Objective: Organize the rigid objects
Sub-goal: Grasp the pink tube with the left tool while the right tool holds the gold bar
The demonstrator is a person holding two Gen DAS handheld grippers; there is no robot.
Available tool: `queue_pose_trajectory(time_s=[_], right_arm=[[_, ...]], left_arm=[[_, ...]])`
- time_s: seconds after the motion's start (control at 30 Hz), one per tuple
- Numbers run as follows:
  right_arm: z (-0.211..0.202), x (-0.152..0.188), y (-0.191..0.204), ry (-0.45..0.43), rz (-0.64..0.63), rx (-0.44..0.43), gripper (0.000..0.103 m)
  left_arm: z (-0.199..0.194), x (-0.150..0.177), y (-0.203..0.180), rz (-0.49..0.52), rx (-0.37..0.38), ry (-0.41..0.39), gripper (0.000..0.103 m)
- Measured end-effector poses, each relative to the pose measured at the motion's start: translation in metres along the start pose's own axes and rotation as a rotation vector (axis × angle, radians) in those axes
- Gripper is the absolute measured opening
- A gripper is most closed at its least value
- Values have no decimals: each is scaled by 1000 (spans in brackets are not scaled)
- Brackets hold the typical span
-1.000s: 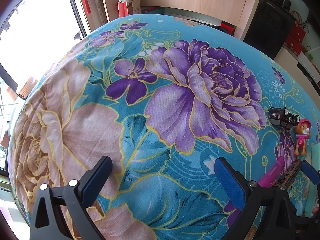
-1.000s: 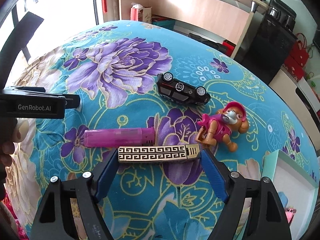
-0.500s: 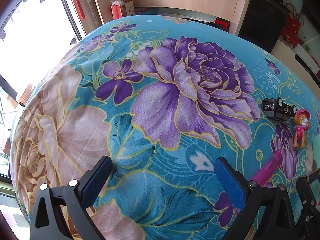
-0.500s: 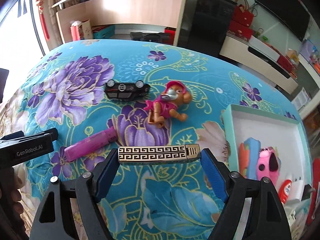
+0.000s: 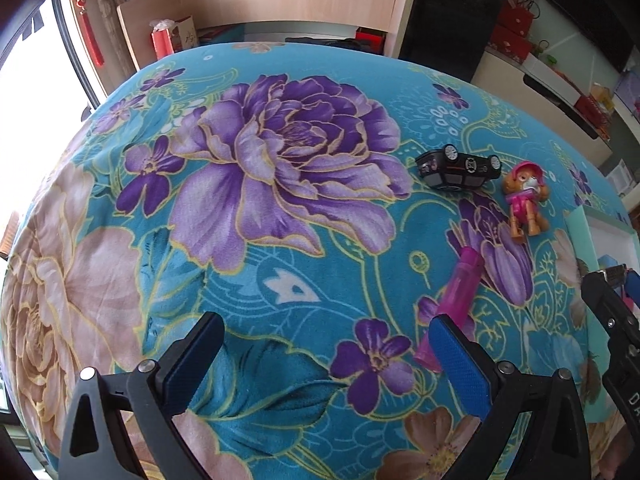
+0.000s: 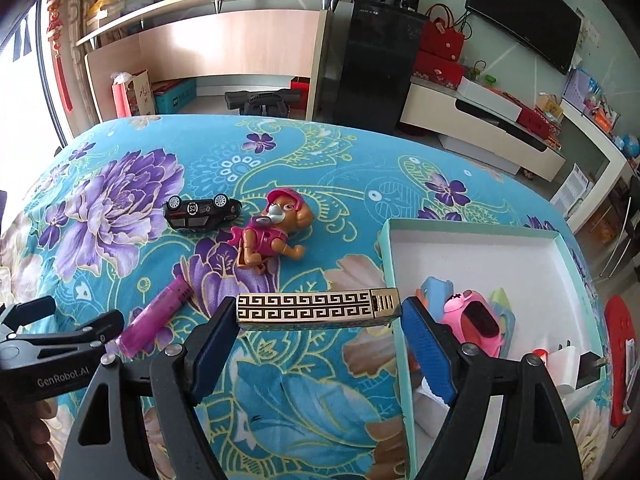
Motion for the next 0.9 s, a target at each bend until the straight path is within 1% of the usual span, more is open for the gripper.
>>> queue_pose_trajectory(time_s=[0.1,0.23,0.33,0.4,0.5,0.6,0.7,0.9], right_arm=[[0,0,-5,0,16,2,83],[-2,0,-12,-4,37,2,83],[0,1,-14,2,38,5,83],[0,1,-14,3,40,0,83],[-1,1,-13,0,38,-8,83],[-1,1,-12,1,37,-15,83],[0,2,-11,6,32,-18,82],[1,2,-7,10,25,-24,82]], left_arm=[[-7,-3,-3,9,-6,-24,103],[-5,2,-20,91,4,-18,103],[-3,7,-27,140,-31,-12,103],[1,6,-24,148,-56,-7,103],[2,6,-16,127,-81,-4,103],[9,1,2,84,-133,2,103],[8,3,17,29,-125,16,103],[20,-7,27,-51,-121,22,103]])
Point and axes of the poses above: each gripper's, at about its wrist camera, not at the fingertips, and z roughly the way its jaws point, y to its left, x to its underside, the point moved 8 cm from there along z, roughly the way its jaws point, and after that the axes turned 12 degrees about -x, right-handed, at the moved point
